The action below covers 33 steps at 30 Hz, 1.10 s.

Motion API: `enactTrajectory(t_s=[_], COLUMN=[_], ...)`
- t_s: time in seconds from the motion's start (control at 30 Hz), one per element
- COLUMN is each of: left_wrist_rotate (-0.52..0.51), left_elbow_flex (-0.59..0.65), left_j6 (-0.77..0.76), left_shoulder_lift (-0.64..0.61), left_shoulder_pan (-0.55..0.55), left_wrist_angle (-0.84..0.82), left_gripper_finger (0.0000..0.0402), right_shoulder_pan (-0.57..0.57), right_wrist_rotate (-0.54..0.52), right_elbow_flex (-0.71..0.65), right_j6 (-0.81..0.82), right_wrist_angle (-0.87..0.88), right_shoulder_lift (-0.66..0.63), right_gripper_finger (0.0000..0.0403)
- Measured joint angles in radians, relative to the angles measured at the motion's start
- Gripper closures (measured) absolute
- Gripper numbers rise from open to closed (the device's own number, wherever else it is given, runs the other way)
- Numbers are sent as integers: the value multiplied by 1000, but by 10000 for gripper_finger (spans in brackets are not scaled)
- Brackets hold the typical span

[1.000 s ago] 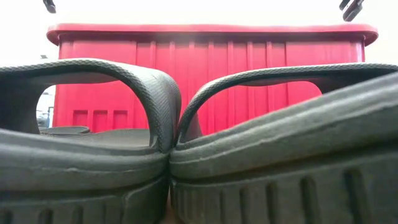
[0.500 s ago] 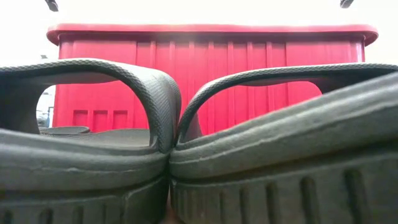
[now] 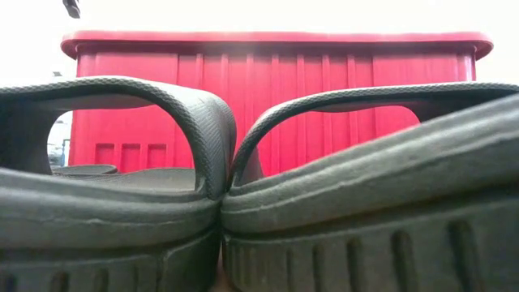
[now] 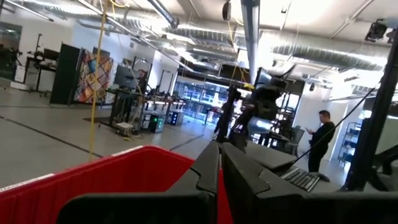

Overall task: Pick and place slides into bin
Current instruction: Put the black slide into the red bin

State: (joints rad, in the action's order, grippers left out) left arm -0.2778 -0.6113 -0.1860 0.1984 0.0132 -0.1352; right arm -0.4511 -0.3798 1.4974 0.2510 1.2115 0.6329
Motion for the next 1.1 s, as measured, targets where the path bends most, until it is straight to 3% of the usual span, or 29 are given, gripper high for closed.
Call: enactTrajectory(t_s=[0.13,0.3,0.47,0.73,0.8,1.1], left_wrist_rotate=[-21,-72,-110,-116,-116,-116], left_elbow_flex=[1,1,1,1,1,1], left_j6=[2,23,27,56,56,53], left_shoulder_lift=[0,0,0,0,0,0], left_shoulder_pan=[0,0,0,0,0,0], left_wrist_angle=[-3,-2,-3,-4,-4,-26], left_gripper_finger=[380,380,380,380,380,380], right_shoulder_pan=[0,0,0,-7,-15,-29], right_wrist_rotate=[234,510,657,919,962,971], right_elbow_flex=[124,115,12,-229,-284,-541], right_j6=[132,175,162,210,212,212], right_wrist_angle=[251,358,337,200,154,24], right_shoulder_lift=[110,218,270,251,240,187], right_gripper_finger=[324,314,303,289,287,286])
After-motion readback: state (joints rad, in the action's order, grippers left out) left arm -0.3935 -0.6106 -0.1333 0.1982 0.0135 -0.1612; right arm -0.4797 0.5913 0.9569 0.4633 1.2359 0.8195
